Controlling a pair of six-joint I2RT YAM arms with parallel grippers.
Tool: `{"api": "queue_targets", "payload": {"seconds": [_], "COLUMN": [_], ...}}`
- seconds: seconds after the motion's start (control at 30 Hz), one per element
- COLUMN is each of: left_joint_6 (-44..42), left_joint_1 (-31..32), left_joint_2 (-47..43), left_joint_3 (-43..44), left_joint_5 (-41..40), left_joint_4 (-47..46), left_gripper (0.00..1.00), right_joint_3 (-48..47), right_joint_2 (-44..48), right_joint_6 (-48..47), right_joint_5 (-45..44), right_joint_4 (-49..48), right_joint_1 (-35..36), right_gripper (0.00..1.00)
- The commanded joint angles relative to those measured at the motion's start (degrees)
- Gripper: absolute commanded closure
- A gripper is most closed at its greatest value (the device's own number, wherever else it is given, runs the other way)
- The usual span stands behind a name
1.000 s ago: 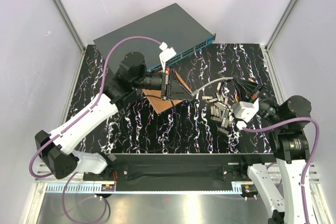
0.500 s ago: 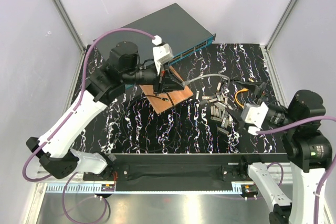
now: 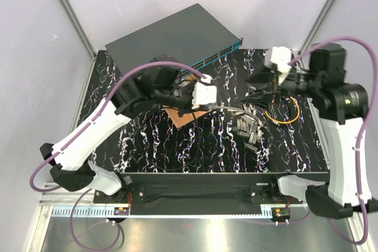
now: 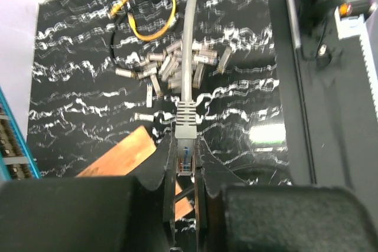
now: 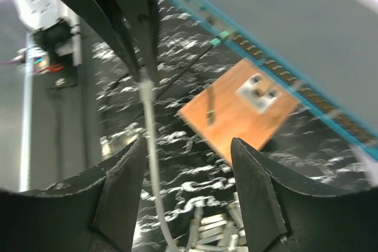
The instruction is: Insert the plug into the switch port
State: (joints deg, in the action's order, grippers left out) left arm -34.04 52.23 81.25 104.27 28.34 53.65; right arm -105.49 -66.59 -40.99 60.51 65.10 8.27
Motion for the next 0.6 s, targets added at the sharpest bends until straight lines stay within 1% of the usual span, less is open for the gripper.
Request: {"api": "queue_targets", "payload": {"seconds": [0.0,0.1,0.27,0.3,0.43,0.57], "left_joint_6": [-5.16,-5.33,-5.07,-4.9,-4.72,-4.63], "left_joint_1": [0.51,0.6,0.77,0.68,0.86,1.03], "left_joint_2": [1.1,2.15,3.03,3.03,3.21,3.21], "left_joint_3": [2.95,3.4,3.57,3.66,3.66,3.75], "left_joint_5": [-2.76,-2.85,-2.15,-2.06,-1.71,-1.44], "left_joint_4": [0.14,-0.73,-1.44,-1.53,-1.62,-1.27], "left_gripper": [1.0,1.0,1.0,1.0,1.0,1.0], "right_joint_3": [-4.02,-3.06,3.71,4.5,8.01,9.69], "right_joint_2": [-1.96,-2.85,-0.92,-0.74,-1.17,-1.44], "right_joint_6": [-0.49,-0.14,3.1,3.63,3.55,4.17], "right_joint_5": [-3.19,-4.61,-8.83,-9.53,-17.15,-21.74], "right_joint_4": [8.27,9.78,3.29,2.15,-1.72,-5.68], "right_joint_1": [5.42,10.35,15.27,16.33,20.55,22.84], "right_gripper": [0.35,0.39,0.47,0.5,0.53,0.58]}}
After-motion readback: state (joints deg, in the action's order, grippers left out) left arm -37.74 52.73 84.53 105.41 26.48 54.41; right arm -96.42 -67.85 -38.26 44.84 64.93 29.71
